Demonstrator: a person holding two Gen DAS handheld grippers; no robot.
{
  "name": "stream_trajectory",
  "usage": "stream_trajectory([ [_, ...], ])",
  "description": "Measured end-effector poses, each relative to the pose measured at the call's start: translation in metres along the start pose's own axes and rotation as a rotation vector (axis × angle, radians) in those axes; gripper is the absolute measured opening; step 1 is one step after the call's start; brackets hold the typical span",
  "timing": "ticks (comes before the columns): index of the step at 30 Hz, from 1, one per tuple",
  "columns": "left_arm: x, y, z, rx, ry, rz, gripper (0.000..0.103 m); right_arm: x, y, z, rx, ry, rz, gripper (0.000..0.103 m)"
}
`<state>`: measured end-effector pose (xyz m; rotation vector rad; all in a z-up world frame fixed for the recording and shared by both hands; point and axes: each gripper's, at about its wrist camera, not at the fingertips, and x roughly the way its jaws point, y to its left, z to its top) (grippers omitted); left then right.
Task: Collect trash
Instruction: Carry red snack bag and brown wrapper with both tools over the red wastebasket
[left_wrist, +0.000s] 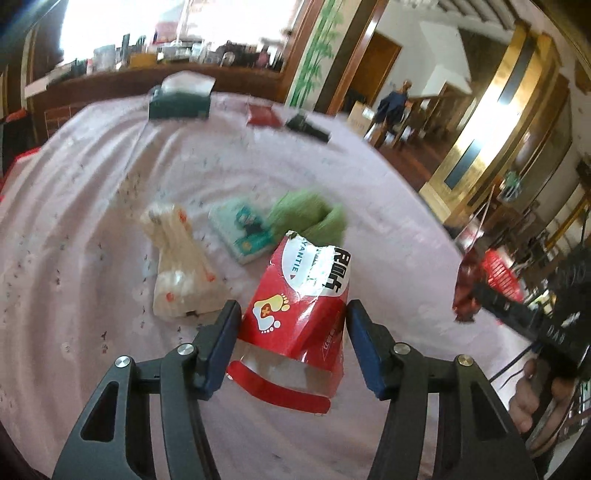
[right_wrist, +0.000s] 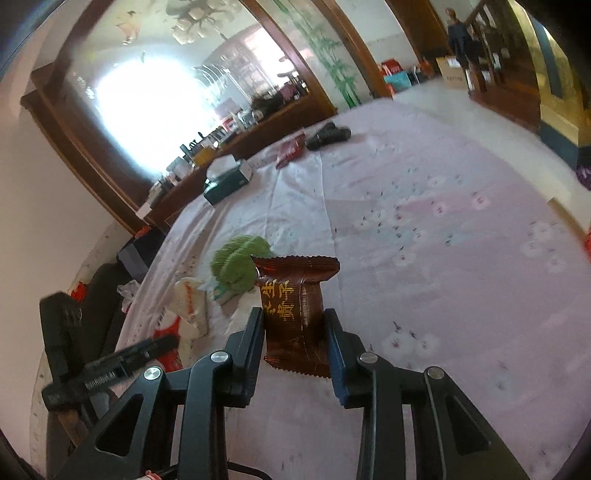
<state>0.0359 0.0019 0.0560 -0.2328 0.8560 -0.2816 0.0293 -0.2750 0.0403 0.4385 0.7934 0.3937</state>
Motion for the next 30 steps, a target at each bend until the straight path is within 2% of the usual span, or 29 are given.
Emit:
stream_trajectory([
  [6,-0.039,-0.049,0.002,0.033,-0.081,-0.085,0.057,-0.064,0.007,-0.008,-0.039,-0.093,-0.017,0.034],
  [16,-0.075,-0.134,-0.007,0.140,-0.132,-0.188,0.058,-0.158,0.006,-0.022,-0.054,-0.261,-0.051,0.034],
  [25,-0.090,-0.191,-0.016,0.243,-0.153,-0.254,0.058,-0.220,-0.004,-0.035,-0.036,-0.389,-0.089,0.034],
  [30,-0.094,-0.210,-0.018,0.295,-0.162,-0.259,0.058,-0.242,-0.010,-0.043,-0.023,-0.430,-0.108,0.034],
])
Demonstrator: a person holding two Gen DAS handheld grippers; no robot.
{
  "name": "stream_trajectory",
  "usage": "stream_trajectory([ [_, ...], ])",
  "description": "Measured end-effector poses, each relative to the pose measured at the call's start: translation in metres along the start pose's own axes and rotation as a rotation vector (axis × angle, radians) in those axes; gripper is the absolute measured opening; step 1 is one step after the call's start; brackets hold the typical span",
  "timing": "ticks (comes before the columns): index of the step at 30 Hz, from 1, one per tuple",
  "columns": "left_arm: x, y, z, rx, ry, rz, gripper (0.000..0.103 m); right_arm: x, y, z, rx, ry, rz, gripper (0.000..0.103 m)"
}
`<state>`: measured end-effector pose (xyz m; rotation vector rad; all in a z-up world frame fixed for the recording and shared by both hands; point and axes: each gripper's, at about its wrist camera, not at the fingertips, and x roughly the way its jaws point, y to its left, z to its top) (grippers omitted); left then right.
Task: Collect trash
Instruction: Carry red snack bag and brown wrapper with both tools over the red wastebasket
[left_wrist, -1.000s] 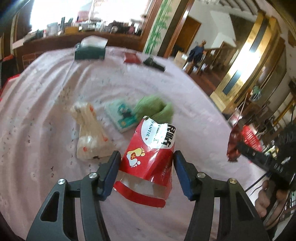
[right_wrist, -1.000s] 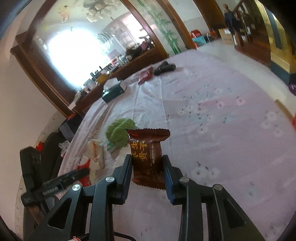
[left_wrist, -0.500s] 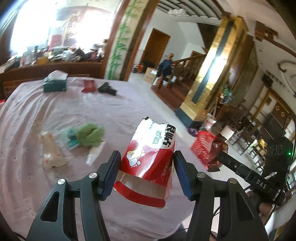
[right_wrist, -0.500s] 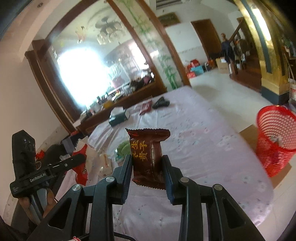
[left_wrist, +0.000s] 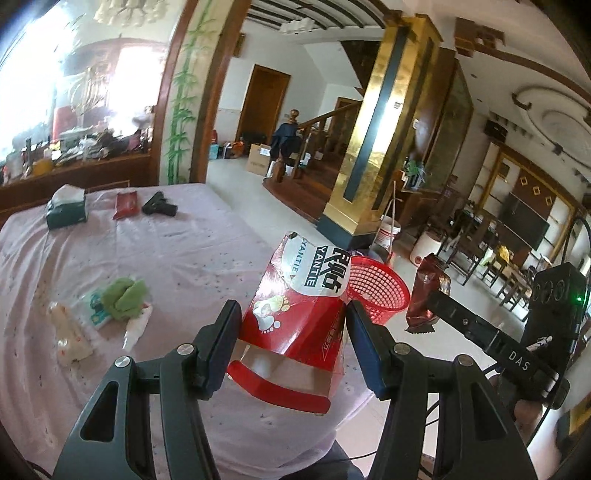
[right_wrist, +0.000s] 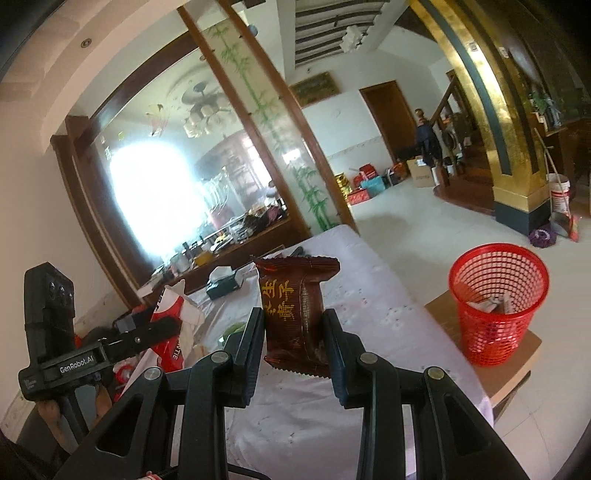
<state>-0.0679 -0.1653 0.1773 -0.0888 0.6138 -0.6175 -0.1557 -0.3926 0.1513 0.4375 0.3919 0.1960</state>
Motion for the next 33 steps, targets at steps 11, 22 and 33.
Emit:
stream_trajectory([
  [11,0.008,-0.032,0.008,0.056,-0.011,-0.065,0.058,-0.037,-0.021,0.011,0.023,-0.082,-0.057,0.034],
  [22,0.028,-0.054,0.021,0.078,-0.009,-0.116,0.058,-0.056,-0.051,0.023,0.043,-0.127,-0.139,0.034],
  [33,0.054,-0.077,0.033,0.095,0.012,-0.181,0.058,-0.070,-0.070,0.034,0.058,-0.156,-0.193,0.034],
])
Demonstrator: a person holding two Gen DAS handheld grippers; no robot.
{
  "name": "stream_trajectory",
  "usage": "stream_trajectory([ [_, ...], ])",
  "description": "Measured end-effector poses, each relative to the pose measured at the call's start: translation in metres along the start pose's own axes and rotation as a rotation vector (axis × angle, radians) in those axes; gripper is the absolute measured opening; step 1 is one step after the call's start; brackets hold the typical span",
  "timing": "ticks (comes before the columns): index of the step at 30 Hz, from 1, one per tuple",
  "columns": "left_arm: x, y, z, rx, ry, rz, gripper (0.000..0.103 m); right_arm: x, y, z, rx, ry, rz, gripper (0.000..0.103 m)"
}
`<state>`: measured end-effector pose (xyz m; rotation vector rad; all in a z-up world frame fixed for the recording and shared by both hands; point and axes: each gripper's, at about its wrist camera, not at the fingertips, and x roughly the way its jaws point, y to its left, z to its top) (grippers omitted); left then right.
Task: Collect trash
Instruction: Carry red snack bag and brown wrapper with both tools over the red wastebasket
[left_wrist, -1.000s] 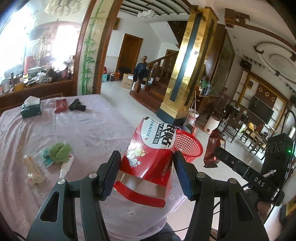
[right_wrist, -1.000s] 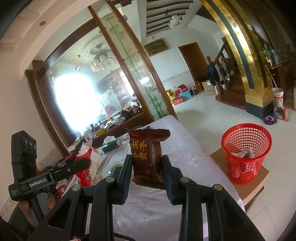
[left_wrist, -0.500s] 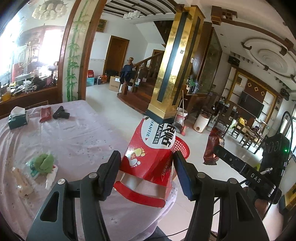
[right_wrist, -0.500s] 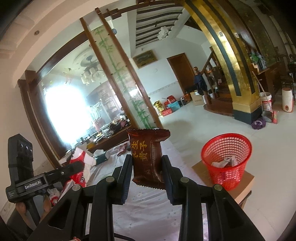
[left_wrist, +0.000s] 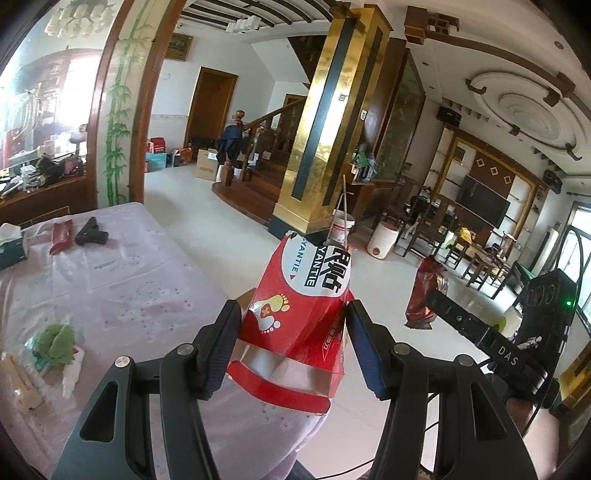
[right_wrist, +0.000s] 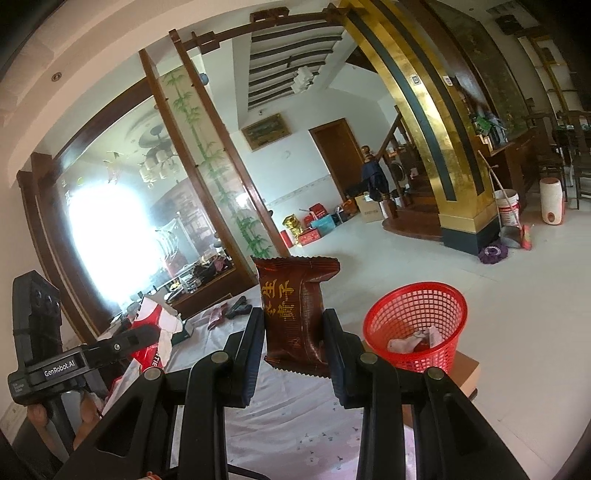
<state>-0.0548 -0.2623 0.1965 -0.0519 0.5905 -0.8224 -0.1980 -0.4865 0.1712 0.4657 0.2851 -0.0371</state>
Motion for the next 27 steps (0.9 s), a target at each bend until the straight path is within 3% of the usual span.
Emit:
stream_trajectory([
  [10,0.025,-0.010,0.015,0.013,0.012,-0.061,0.058,-0.003,-0.007,0.012,-0.002,-0.011,-0.042,0.034],
  [27,0.057,-0.025,0.033,0.034,0.022,-0.103,0.058,0.010,-0.022,0.016,0.029,-0.010,-0.077,0.034],
])
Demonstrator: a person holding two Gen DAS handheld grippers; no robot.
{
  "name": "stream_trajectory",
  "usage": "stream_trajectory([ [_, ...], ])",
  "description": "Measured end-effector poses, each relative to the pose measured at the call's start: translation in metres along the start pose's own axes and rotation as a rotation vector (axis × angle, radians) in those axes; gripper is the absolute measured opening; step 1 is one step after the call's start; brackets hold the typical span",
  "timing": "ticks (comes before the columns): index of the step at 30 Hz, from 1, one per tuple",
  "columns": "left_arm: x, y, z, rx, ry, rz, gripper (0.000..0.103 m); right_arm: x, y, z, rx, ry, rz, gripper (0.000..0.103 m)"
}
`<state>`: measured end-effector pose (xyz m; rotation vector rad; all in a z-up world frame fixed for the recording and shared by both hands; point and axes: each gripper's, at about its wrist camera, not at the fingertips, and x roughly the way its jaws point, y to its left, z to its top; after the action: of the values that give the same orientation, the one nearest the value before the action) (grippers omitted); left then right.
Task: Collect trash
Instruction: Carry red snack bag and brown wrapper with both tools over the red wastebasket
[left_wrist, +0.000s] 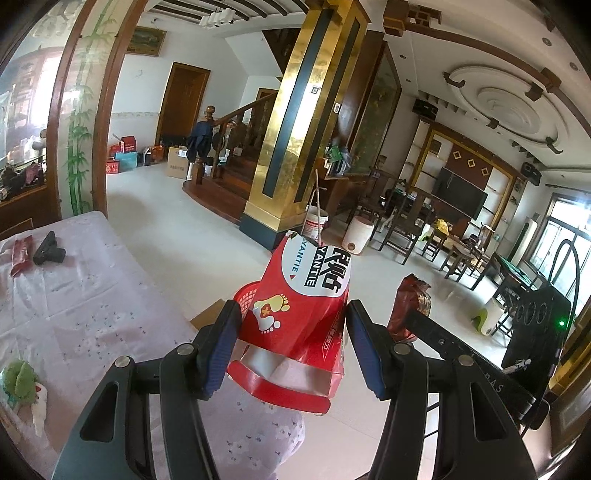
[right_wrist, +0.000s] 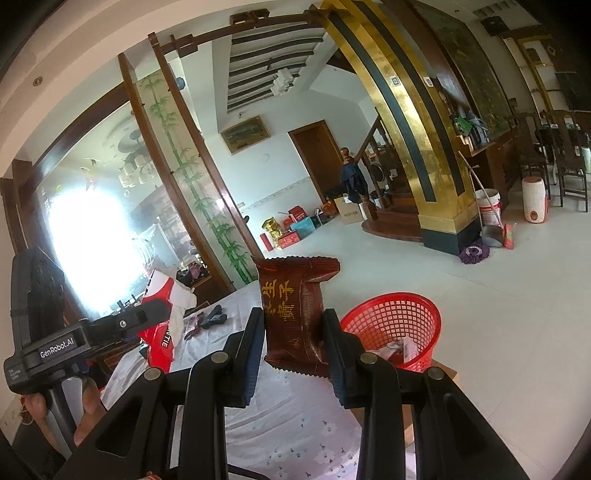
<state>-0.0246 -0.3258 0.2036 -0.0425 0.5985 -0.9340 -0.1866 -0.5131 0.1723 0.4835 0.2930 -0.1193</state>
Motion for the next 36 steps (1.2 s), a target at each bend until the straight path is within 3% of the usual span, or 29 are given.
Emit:
stream_trajectory([
  [12,0.051,0.009,0.012,-0.014,0.052,-0.026,0.058,0.027,-0.025,0.007,0.053,0.020,-0.044,0.034],
  [22,0.115,0.009,0.015,0.003,0.103,0.038,0.058,0.060,-0.048,0.009,0.074,0.056,-0.078,0.034],
  [36,0.167,0.001,0.015,0.041,0.152,0.071,0.058,0.094,-0.083,0.007,0.109,0.104,-0.110,0.034],
])
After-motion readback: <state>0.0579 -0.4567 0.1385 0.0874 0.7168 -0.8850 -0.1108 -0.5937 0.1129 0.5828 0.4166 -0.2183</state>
